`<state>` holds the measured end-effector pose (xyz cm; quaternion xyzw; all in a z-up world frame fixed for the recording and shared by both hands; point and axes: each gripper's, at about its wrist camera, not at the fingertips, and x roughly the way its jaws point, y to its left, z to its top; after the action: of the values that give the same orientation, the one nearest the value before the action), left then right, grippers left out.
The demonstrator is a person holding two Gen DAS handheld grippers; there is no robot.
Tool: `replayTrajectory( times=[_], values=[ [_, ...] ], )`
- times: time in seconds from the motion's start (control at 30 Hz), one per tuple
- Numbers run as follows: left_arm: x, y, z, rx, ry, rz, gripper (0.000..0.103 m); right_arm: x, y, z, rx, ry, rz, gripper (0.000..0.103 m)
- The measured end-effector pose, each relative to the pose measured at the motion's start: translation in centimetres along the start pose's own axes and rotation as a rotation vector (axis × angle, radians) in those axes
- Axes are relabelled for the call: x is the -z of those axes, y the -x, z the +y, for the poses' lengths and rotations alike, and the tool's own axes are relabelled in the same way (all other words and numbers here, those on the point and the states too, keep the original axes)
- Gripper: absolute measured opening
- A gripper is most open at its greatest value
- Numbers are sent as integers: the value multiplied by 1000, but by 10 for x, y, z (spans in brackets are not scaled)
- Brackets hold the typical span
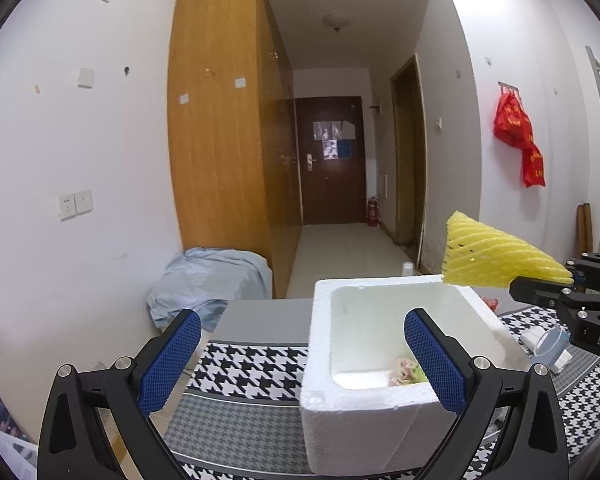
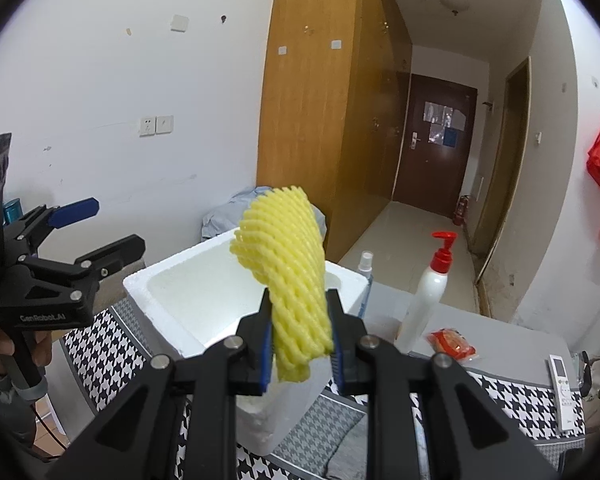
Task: Organize soft objects
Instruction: 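Lower the yellow foam net into the box and open the right tool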
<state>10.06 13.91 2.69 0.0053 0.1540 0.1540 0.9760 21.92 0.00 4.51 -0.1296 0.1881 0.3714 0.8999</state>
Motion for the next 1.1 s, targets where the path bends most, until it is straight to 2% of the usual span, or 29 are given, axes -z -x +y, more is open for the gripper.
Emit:
replayTrajectory(
  times=[0.5, 0.87, 0.97, 1.03, 1.1],
  values=[
    [6, 8, 15, -37, 2, -2, 102, -9, -21, 9, -33, 11, 31, 27],
    [10, 4, 26, -76, 17, 16, 102, -12, -36, 1, -41, -7, 88, 29],
    [10, 2, 27, -88, 16, 20, 102, -13, -35, 2, -49, -15, 95, 40],
    [10, 0, 28, -96, 19, 21, 102, -15, -36, 2, -63, -29, 93, 64],
    [10, 0, 27, -94, 23, 21, 102, -14, -34, 1, -75, -38, 86, 82]
  ],
)
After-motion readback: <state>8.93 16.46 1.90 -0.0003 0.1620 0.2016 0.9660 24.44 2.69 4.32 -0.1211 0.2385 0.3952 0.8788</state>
